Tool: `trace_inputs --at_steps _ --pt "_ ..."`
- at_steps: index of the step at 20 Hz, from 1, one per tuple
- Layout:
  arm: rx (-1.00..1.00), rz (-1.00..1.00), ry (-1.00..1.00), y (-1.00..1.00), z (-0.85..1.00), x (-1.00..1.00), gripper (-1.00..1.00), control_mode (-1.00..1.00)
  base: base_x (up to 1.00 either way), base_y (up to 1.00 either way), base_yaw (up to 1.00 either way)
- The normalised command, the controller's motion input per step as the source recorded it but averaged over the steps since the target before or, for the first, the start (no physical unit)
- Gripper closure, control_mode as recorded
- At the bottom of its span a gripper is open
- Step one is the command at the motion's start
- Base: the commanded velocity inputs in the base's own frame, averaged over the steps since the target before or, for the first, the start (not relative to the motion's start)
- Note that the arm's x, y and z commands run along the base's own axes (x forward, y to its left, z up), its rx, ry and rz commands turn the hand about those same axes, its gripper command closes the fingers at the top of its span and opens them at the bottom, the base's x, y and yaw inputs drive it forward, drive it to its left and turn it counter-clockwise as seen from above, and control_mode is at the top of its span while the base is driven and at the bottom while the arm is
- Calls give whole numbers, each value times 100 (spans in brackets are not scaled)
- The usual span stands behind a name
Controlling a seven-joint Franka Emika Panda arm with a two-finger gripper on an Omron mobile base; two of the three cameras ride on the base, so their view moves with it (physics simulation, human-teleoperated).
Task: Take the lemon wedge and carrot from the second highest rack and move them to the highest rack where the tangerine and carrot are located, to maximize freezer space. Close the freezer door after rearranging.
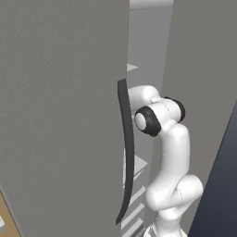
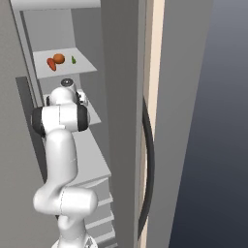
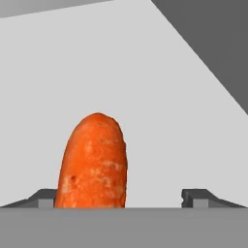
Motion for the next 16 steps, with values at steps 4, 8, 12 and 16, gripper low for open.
trace_inputs --at_steps 4,8,12,16 --pt "0 0 0 0 -37 0 100 -100 0 0 0" --pt "0 0 0 0 -9 0 100 -100 0 0 0" --pt "0 0 0 -4 0 -5 100 -100 0 0 0" --pt "0 -1 -1 -25 1 -8 100 -100 0 0 0"
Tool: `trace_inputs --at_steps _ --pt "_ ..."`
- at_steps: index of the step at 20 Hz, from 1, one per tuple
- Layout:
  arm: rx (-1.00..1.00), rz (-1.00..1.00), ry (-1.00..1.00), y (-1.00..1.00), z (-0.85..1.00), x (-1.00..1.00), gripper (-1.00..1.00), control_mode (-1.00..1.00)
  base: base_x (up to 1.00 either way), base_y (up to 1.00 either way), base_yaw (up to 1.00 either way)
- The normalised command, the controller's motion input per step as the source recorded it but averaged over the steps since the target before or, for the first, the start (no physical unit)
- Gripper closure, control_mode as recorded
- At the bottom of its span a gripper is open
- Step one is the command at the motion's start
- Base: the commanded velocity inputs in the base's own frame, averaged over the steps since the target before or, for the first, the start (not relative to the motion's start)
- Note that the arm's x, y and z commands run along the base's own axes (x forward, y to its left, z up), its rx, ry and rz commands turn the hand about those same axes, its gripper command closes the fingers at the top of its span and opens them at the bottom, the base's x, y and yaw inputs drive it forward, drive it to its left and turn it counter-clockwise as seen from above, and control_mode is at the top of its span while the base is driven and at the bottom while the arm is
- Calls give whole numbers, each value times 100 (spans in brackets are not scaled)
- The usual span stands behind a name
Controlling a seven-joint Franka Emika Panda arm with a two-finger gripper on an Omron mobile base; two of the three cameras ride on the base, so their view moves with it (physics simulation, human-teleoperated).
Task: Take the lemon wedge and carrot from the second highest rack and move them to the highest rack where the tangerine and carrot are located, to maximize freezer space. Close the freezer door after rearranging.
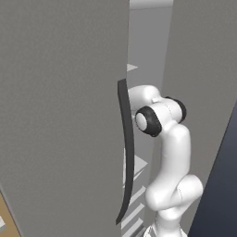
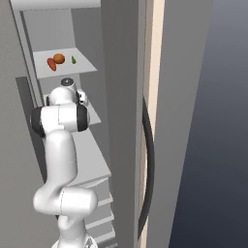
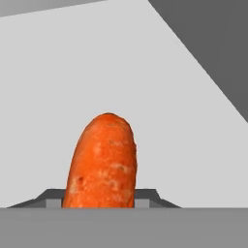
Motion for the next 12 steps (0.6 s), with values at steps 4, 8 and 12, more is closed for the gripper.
trace_inputs --at_steps 4,8,12 --pt "0 -6 -1 -35 11 -15 100 -100 0 0 0" --pt "0 -9 0 -36 24 -15 100 -100 0 0 0" --pt "0 -8 0 -36 28 -17 100 -100 0 0 0"
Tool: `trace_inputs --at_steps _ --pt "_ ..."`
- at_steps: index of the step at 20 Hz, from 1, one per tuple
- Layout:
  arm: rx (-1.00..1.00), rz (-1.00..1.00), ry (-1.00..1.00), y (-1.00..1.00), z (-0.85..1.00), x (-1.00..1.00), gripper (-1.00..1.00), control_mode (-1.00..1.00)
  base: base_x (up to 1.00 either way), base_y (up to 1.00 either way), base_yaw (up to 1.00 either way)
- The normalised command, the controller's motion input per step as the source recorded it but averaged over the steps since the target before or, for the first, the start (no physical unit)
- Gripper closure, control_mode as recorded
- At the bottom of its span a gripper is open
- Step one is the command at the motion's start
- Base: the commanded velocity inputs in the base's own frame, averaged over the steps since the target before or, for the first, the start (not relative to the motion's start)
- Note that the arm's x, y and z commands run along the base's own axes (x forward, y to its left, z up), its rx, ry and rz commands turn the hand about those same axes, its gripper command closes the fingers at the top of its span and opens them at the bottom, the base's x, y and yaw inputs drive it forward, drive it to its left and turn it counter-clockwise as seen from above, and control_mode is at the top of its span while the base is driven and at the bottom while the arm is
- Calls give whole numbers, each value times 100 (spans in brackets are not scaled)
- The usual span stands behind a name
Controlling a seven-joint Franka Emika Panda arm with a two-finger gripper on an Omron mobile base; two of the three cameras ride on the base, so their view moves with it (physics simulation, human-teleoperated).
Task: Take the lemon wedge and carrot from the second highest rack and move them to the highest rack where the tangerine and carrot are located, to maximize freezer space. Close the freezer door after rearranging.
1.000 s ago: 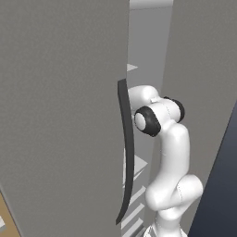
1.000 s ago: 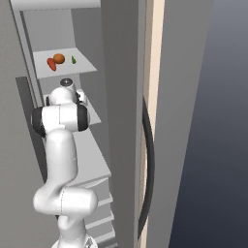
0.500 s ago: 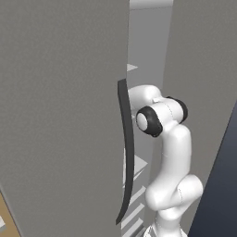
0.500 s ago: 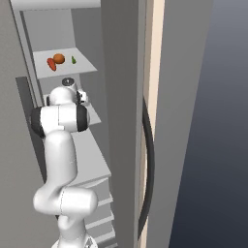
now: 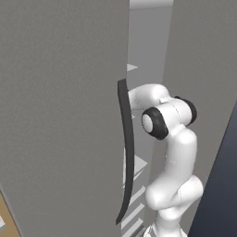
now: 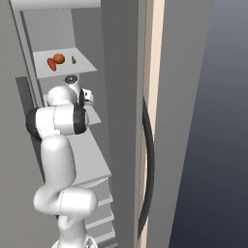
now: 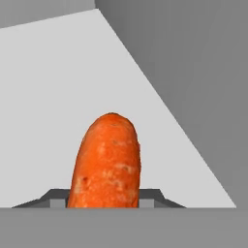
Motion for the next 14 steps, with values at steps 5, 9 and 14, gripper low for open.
trace_inputs --at_steps 5,9,14 --pt "0 -5 0 -36 30 -29 100 -100 0 0 0" --pt "0 0 -6 -34 21 -48 100 -100 0 0 0" --pt "1 0 -6 -33 15 -53 100 -100 0 0 0"
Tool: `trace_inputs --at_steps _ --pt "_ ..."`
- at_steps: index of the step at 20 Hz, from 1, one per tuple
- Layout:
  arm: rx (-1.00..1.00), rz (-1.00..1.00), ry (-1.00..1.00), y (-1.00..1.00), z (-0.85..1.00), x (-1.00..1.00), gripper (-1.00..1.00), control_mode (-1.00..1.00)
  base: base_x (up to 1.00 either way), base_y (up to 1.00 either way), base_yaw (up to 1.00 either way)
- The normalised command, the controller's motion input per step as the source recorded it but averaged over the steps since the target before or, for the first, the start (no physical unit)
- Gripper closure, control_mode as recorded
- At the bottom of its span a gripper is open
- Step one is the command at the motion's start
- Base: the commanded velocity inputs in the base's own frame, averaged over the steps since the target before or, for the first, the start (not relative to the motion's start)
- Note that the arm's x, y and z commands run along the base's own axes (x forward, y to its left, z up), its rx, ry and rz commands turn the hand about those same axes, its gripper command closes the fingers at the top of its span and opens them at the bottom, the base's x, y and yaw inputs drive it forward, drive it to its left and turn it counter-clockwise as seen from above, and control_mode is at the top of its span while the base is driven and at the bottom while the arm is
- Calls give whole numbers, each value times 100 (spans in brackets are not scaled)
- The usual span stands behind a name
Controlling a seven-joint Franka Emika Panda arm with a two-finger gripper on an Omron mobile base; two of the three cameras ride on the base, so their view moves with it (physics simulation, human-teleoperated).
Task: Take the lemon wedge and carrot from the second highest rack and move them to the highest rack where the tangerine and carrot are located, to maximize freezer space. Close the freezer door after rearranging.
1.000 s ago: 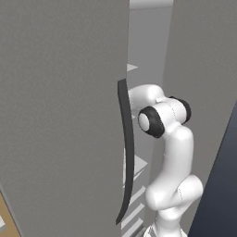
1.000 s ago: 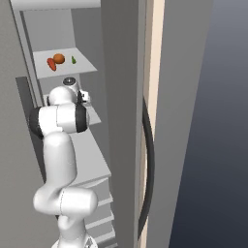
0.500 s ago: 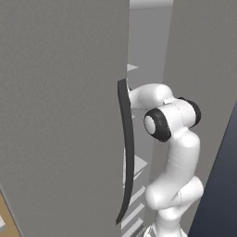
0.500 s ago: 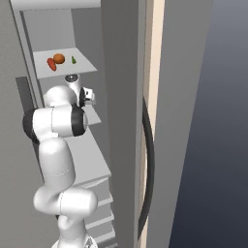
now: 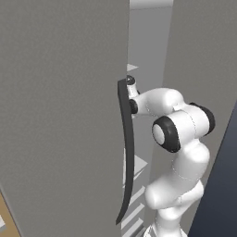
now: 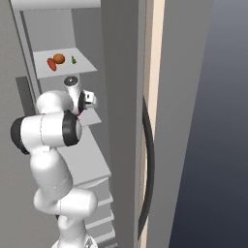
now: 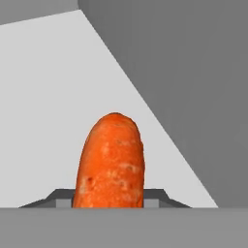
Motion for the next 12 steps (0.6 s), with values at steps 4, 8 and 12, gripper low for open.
trace_inputs --at_steps 4,8,12 --pt "8 0 -1 -35 29 -52 100 -100 0 0 0" --pt "14 0 0 -33 44 -55 100 -100 0 0 0" --pt "19 0 0 -30 61 -63 100 -100 0 0 0"
